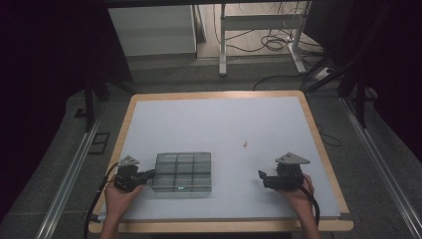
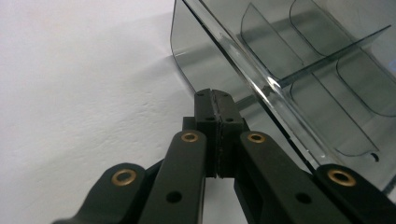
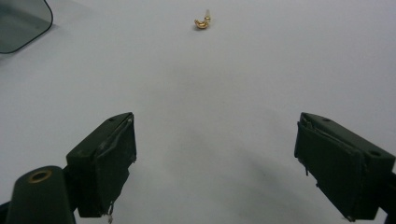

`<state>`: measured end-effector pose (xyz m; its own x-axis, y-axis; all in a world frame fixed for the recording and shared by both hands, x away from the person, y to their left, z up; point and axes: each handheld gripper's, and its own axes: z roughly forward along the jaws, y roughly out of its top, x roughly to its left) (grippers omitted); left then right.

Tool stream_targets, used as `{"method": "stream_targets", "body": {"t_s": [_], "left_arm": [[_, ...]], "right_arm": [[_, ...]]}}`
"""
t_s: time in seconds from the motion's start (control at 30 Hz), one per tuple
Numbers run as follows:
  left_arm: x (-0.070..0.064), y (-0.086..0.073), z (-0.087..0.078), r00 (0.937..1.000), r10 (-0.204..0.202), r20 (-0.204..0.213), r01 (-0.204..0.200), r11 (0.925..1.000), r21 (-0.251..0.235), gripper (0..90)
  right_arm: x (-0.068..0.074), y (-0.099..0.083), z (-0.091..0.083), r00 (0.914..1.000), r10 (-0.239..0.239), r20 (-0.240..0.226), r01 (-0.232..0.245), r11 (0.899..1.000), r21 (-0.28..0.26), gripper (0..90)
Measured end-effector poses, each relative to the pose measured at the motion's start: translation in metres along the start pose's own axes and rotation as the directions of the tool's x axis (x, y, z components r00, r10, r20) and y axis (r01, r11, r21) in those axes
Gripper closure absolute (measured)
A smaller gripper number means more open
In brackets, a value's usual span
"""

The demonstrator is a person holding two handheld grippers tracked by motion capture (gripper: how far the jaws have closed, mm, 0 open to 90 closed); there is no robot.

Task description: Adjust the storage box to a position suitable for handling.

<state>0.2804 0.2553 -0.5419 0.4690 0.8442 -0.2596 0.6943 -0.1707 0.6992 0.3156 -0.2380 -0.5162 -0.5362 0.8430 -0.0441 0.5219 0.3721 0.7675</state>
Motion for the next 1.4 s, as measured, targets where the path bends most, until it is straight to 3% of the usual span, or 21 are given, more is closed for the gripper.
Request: {"method": "stream_targets", "body": {"t_s": [0.63,1.17,1.23,1.4], "left_arm": [[-0.018,0.004,0.01,0.999,0.039,0.021,-0.04,0.9991,0.014,89.8],[-0.032,0.007,0.023,0.999,0.029,0.035,-0.03,0.9995,0.009,89.8],[-0.035,0.008,0.025,0.9984,0.04,0.041,-0.041,0.999,0.019,89.8],[-0.037,0.008,0.03,0.9963,0.019,0.084,-0.02,0.9997,0.013,89.7]], "right_arm": [[0.001,-0.001,0.001,0.9999,-0.009,0.008,0.008,1.0,0.01,12.0],[0.002,-0.001,0.003,0.9999,-0.01,0.012,0.01,1.0,0.017,12.0],[0.002,-0.001,0.004,0.9999,-0.011,0.012,0.011,1.0,0.018,12.0],[0.002,-0.001,0.004,0.9998,-0.015,0.014,0.015,1.0,0.02,11.9]]}}
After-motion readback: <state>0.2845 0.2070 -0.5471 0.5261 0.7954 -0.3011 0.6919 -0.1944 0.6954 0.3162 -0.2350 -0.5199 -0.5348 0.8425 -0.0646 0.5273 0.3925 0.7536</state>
